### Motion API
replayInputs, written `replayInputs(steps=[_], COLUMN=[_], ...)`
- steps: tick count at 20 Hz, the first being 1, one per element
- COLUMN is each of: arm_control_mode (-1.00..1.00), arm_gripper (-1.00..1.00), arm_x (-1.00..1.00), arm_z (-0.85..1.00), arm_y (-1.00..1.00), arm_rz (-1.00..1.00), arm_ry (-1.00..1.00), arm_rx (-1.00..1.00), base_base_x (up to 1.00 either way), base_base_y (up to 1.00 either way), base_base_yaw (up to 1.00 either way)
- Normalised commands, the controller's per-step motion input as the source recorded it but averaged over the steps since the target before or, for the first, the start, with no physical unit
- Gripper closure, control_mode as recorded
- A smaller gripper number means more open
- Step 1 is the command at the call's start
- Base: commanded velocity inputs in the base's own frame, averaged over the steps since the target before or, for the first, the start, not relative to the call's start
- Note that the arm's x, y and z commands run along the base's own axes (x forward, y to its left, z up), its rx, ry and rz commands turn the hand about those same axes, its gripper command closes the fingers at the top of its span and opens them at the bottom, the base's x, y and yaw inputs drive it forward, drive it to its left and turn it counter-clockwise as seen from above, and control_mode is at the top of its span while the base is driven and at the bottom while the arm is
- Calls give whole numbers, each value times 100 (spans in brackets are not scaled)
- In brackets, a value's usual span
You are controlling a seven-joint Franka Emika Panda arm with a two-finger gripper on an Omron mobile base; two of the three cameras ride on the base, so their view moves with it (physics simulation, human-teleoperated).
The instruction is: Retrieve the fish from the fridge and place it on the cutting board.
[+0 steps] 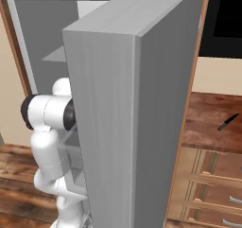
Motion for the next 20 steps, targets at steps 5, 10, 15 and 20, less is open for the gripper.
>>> replayInputs(steps=[5,10,15,20], arm_control_mode=[-100,-100,-100,-100], arm_gripper=[-100,-100,-100,100], arm_x=[28,49,14,0], arm_z=[0,-3,-65,-100], arm_y=[0,0,0,1], arm_rz=[0,0,0,0], arm_ry=[0,0,0,4], arm_rx=[0,0,-15,-24], base_base_x=[0,0,0,0], base_base_y=[0,0,0,0], base_base_yaw=[0,0,0,0])
